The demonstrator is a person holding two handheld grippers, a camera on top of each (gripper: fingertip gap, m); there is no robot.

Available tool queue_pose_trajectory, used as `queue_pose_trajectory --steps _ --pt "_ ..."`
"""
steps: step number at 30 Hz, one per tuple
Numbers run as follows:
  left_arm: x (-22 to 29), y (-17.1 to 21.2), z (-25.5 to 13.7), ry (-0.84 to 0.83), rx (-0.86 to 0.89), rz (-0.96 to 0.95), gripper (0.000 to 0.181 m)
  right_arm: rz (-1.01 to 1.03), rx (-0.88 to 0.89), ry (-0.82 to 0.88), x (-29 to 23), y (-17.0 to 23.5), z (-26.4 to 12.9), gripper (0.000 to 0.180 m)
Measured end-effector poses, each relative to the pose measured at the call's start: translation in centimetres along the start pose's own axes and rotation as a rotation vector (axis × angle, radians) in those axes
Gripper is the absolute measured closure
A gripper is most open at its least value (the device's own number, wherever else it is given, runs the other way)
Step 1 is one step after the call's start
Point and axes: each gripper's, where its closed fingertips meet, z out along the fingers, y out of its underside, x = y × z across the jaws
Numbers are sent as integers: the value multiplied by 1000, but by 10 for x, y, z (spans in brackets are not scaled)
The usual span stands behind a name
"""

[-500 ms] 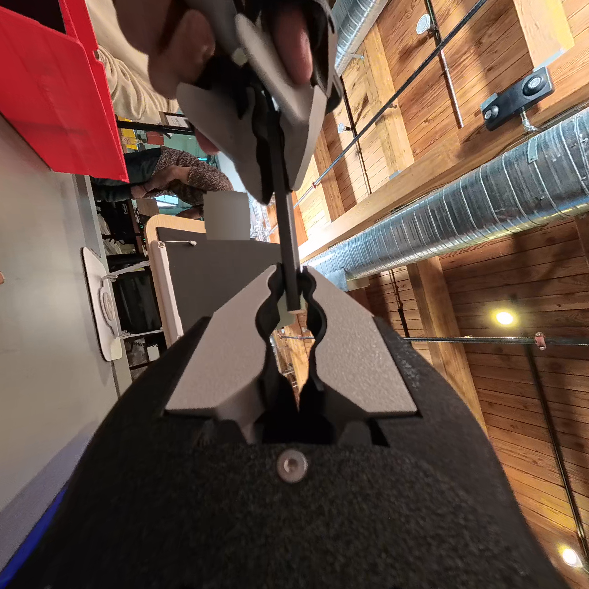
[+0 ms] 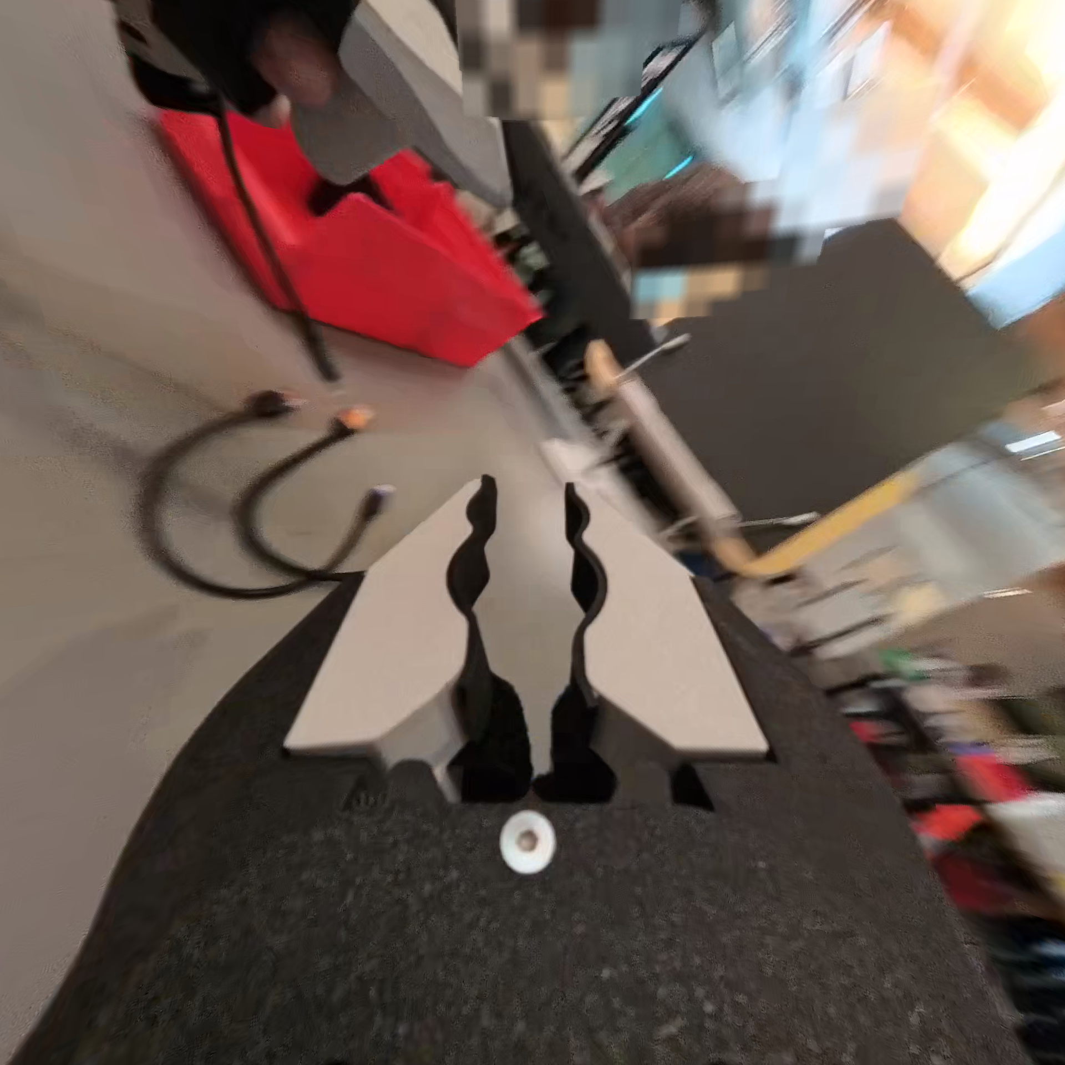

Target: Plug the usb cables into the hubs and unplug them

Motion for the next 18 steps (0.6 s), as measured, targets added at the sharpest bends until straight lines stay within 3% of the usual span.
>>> queue_pose_trajectory --steps 2,4,7,10,18 --pt "-9 14 -7 -151 -62 118 171 226 -100 -199 -29 15 7 147" --pt "-14 25 -19 -265 -78 110 170 435 -193 -375 -57 23 9 137" --pt "-7 37 -32 -290 -11 -25 170 683 -299 -516 -78 30 8 131" --pt "-11 47 -38 -300 -25 -20 170 857 -330 -558 -80 32 14 131" --pt "-14 56 -41 -311 8 5 170 618 -454 -396 -80 59 63 144"
